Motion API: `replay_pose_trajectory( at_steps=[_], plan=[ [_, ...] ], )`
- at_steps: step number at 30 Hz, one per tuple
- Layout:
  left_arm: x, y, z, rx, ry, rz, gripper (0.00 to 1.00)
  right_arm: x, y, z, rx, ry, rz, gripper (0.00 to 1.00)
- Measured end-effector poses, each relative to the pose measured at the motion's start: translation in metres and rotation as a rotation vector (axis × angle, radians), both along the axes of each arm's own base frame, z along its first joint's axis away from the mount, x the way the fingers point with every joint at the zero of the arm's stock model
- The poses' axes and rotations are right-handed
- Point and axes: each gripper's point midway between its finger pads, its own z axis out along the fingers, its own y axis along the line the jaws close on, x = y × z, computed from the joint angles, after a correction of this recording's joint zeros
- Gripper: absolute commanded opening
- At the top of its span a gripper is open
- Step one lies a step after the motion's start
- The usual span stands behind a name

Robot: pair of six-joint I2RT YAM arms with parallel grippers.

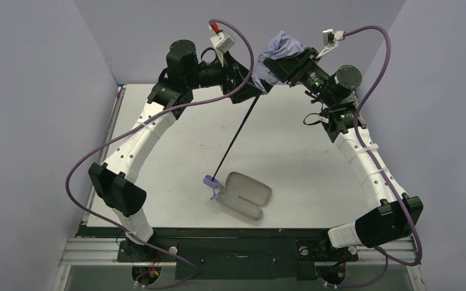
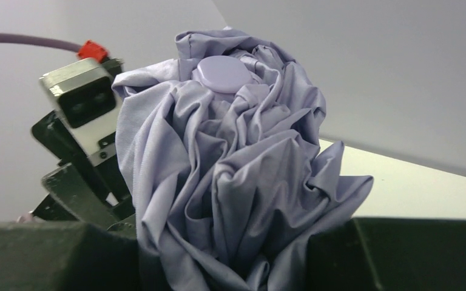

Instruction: Open the umbrella

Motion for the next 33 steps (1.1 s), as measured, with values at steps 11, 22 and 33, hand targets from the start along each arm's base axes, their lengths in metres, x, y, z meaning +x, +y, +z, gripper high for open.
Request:
replay_pose_trajectory(
  at_steps=[11,22,33],
  plan=[
    [-0.016,-0.013,-0.010,-0.008,0.118,-0.116,0.34,-0.018,0.019,0.001,-0.013,-0.021,0.097,0.00],
    [-0.022,-0.013,-0.015,-0.097,0.205,-0.134,0.00,-0.025,0.023,0.001,-0.051,-0.018,0.133,0.78],
    [0.022,-0.001,-0.042,-0.136,0.273,0.065,0.00,-0.011,-0.008,-0.047,-0.236,0.098,-0.008,0.68]
  ],
)
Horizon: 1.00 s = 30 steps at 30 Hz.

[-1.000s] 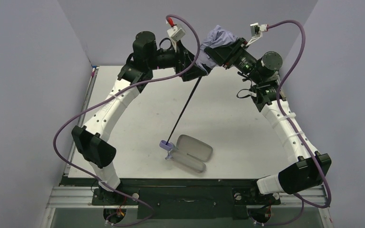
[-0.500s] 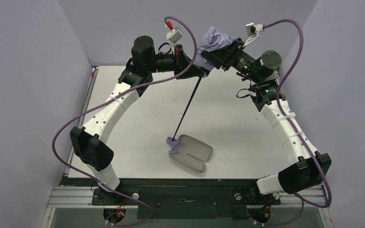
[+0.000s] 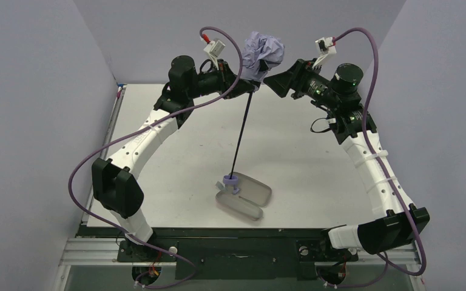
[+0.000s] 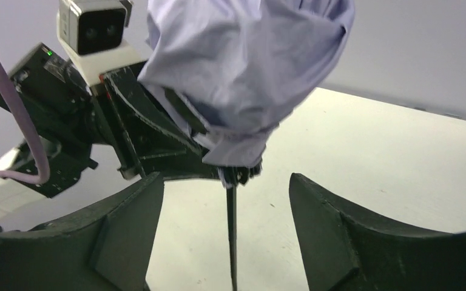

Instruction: Open the umbrella

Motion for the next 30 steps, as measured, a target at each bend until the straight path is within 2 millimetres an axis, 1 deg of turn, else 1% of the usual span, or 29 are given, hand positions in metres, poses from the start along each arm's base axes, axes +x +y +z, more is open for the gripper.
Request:
replay_pose_trajectory(
  at_steps=[1,3,5,9,10,14,17,22,27,30],
  plan=[
    [0.003,0.002,0.000,0.000,0.001,0.015,0.00,-0.002,-0.002,-0.003,-0.018,0.001,-0.007,0.64],
    [0.008,0.004,0.001,-0.003,-0.002,0.037,0.00,-0.006,-0.006,-0.006,-0.050,-0.005,-0.021,0.58],
    [0.009,0.005,0.003,-0.006,-0.009,0.046,0.00,-0.008,-0.009,-0.007,-0.068,-0.008,-0.033,0.56],
    [0.007,0.005,0.004,-0.004,-0.022,0.045,0.00,-0.007,-0.009,-0.009,-0.078,-0.007,-0.050,0.56],
    [0.007,0.005,0.005,-0.002,-0.028,0.044,0.00,-0.007,-0.008,-0.009,-0.079,-0.006,-0.052,0.58],
    [0.005,0.002,0.005,0.007,-0.054,0.040,0.00,-0.011,-0.001,-0.007,-0.065,0.000,-0.036,0.59],
    [0.003,0.000,0.005,0.015,-0.076,0.037,0.00,-0.013,0.004,-0.005,-0.054,0.002,-0.026,0.54],
    [-0.003,-0.001,0.010,0.019,-0.106,0.031,0.00,-0.006,0.007,-0.006,-0.056,0.010,-0.047,0.43],
    [-0.010,0.002,0.020,0.017,-0.144,0.031,0.00,0.005,0.003,-0.013,-0.070,0.035,-0.089,0.36],
    [-0.009,0.003,0.020,0.020,-0.148,0.038,0.00,0.008,0.004,-0.013,-0.070,0.037,-0.096,0.32]
  ],
)
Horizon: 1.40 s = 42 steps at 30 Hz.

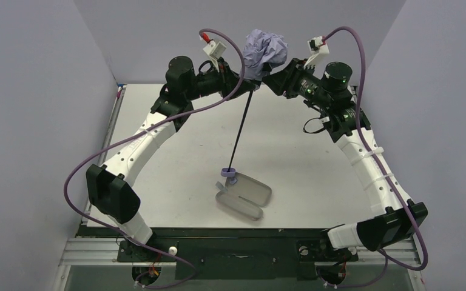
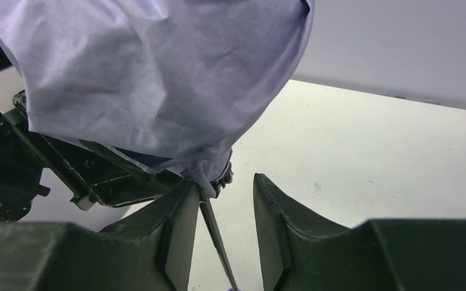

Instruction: Open the umbrella

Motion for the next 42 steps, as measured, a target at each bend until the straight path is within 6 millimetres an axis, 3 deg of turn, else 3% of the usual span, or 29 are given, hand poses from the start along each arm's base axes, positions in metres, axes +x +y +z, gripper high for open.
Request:
replay_pose_trajectory(
  at_steps=[8,10,11,12,24,33,38,39,40,41,42],
  plan=[
    [0.001,0.000,-0.004,0.011,0.002,0.004,0.00,-0.001,0.005,0.003,0.017,-0.004,0.026,0.28],
    [0.000,0.000,-0.004,0.012,0.002,0.000,0.00,-0.001,0.005,0.008,0.027,-0.021,0.032,0.15],
    [0.000,0.000,-0.004,0.013,0.004,0.000,0.00,-0.001,0.005,0.010,0.029,-0.027,0.034,0.03],
    [0.000,0.000,-0.005,0.014,0.006,-0.001,0.00,-0.001,0.005,0.011,0.035,-0.031,0.038,0.00],
    [-0.002,-0.001,-0.006,0.007,0.034,-0.010,0.00,0.000,0.000,0.008,-0.027,-0.082,0.030,0.00],
    [-0.013,-0.005,-0.008,-0.018,0.119,-0.064,0.00,0.003,-0.016,-0.012,-0.237,-0.195,-0.021,0.00],
    [-0.031,-0.013,0.001,-0.045,0.121,-0.154,0.00,0.012,-0.027,-0.031,-0.320,-0.189,-0.065,0.00],
    [-0.033,-0.014,0.001,-0.048,0.128,-0.162,0.00,0.013,-0.028,-0.032,-0.327,-0.195,-0.066,0.04],
    [-0.034,-0.015,0.001,-0.051,0.137,-0.166,0.00,0.013,-0.028,-0.032,-0.330,-0.197,-0.065,0.18],
    [-0.034,-0.015,0.001,-0.053,0.143,-0.167,0.00,0.013,-0.029,-0.032,-0.332,-0.199,-0.063,0.25],
    [-0.033,-0.014,0.002,-0.056,0.145,-0.165,0.00,0.013,-0.030,-0.032,-0.330,-0.194,-0.065,0.41]
  ],
)
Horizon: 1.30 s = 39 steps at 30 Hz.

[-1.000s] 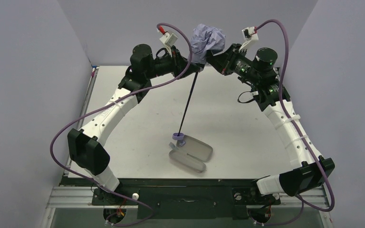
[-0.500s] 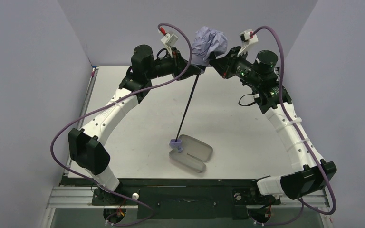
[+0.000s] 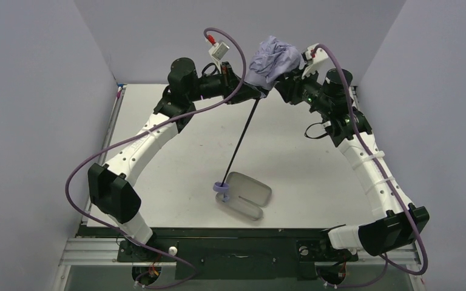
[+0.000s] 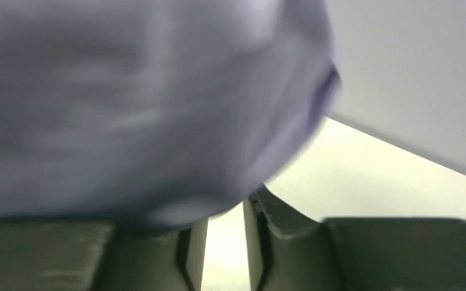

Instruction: Open the umbrella

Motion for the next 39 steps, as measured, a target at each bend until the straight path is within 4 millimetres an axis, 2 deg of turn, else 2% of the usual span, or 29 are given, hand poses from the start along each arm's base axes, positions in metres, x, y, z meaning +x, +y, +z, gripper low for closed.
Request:
replay_pose_trajectory(
  at_steps=[2,5,9,12,18,21,24,27,30,33,36,39],
  plan=[
    [0.003,0.002,0.003,-0.008,-0.009,0.010,0.00,0.003,-0.010,-0.004,0.000,0.017,-0.018,0.57],
    [0.012,0.008,0.007,-0.011,-0.038,0.047,0.00,0.008,-0.028,-0.014,0.009,0.053,-0.046,0.68],
    [0.026,0.013,0.000,0.032,-0.115,0.105,0.00,0.006,-0.048,-0.034,0.016,0.131,-0.072,0.70],
    [0.034,0.017,-0.009,0.087,-0.191,0.136,0.00,0.002,-0.062,-0.042,0.033,0.182,-0.091,0.71],
    [0.048,0.024,-0.032,0.251,-0.423,0.186,0.00,0.007,-0.105,-0.044,0.103,0.241,-0.187,0.73],
    [0.051,0.027,-0.037,0.346,-0.599,0.207,0.00,0.008,-0.119,-0.031,0.124,0.231,-0.207,0.74],
    [0.042,0.032,-0.037,0.433,-0.827,0.216,0.00,0.002,-0.112,-0.007,0.130,0.194,-0.156,0.75],
    [0.025,0.038,-0.032,0.506,-1.117,0.211,0.00,-0.006,-0.103,0.007,0.131,0.173,-0.093,0.75],
    [0.011,0.043,-0.029,0.556,-1.402,0.204,0.00,-0.015,-0.093,0.010,0.113,0.188,-0.035,0.76],
    [0.010,0.047,-0.038,0.620,-1.611,0.195,0.00,-0.019,-0.085,0.013,0.070,0.189,0.006,0.76],
    [0.013,0.048,-0.055,0.674,-1.730,0.172,0.00,-0.026,-0.067,0.016,0.019,0.190,0.074,0.77],
    [0.016,0.047,-0.068,0.715,-1.792,0.146,0.00,-0.044,-0.039,0.005,-0.042,0.210,0.174,0.79]
  ],
)
